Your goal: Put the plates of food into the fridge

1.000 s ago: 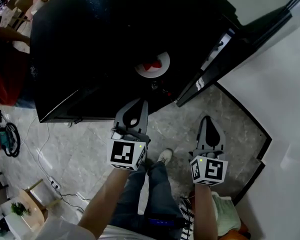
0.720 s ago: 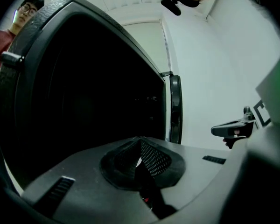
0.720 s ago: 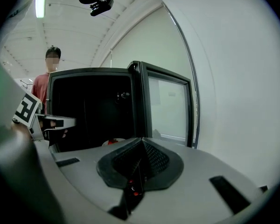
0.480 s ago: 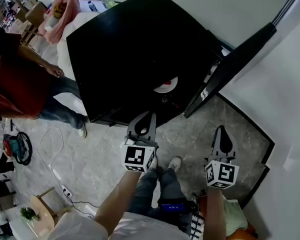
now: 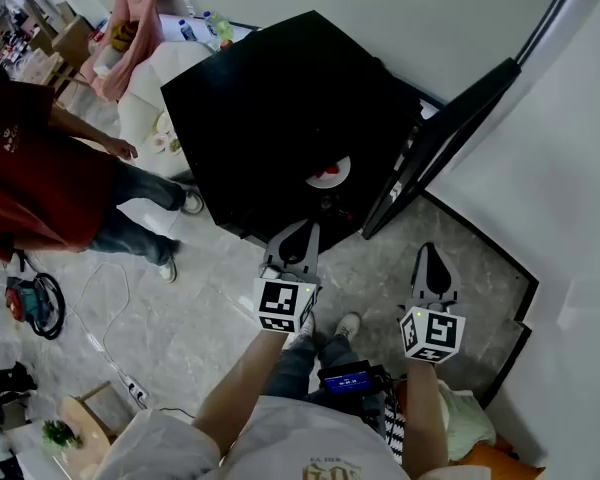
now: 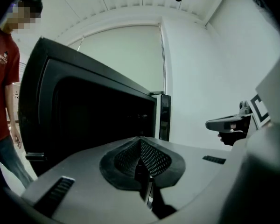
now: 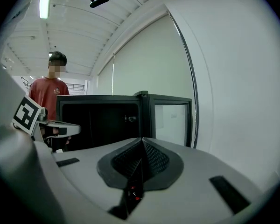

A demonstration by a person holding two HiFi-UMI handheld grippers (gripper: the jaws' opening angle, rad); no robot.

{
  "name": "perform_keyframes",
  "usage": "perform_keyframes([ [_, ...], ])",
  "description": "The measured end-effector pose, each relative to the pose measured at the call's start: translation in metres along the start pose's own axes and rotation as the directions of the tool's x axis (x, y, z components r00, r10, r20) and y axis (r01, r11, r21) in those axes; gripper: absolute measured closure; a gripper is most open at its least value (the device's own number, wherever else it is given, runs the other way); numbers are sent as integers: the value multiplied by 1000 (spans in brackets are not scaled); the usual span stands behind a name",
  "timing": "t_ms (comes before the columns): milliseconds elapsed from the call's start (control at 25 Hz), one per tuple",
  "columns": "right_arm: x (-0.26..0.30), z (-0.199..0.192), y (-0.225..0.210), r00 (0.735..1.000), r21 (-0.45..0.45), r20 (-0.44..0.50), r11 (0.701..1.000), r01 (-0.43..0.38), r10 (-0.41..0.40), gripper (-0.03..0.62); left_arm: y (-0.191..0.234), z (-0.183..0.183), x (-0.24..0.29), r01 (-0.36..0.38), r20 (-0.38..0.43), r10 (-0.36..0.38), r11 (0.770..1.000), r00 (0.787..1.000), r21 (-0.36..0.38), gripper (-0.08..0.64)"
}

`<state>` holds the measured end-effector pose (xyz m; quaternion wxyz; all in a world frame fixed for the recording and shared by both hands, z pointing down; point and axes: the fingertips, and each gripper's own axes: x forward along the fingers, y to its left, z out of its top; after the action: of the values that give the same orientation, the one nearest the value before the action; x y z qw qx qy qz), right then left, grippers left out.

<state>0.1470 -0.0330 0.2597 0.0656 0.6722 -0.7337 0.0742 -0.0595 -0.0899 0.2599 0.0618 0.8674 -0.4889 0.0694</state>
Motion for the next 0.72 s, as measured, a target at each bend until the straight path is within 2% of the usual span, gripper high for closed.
perform_keyframes([
  [160, -7, 19, 14, 999, 34, 49, 999, -19, 17, 581, -8, 14, -15, 14, 16, -13, 1000, 1000, -8, 554],
  [400, -10, 42, 41, 996, -20, 66, 998, -58, 59, 581, -2, 29, -32, 1, 20, -1, 1000, 1000, -13, 554],
  [560, -13, 60, 41, 994, 7, 94, 999, -54, 53, 582, -2, 44, -33, 16, 34, -16, 1000, 999, -5, 554],
  [720, -17, 67, 44, 992, 36, 114, 998, -58, 54, 583, 2, 55, -41, 2, 49, 1, 998, 999, -68, 554],
])
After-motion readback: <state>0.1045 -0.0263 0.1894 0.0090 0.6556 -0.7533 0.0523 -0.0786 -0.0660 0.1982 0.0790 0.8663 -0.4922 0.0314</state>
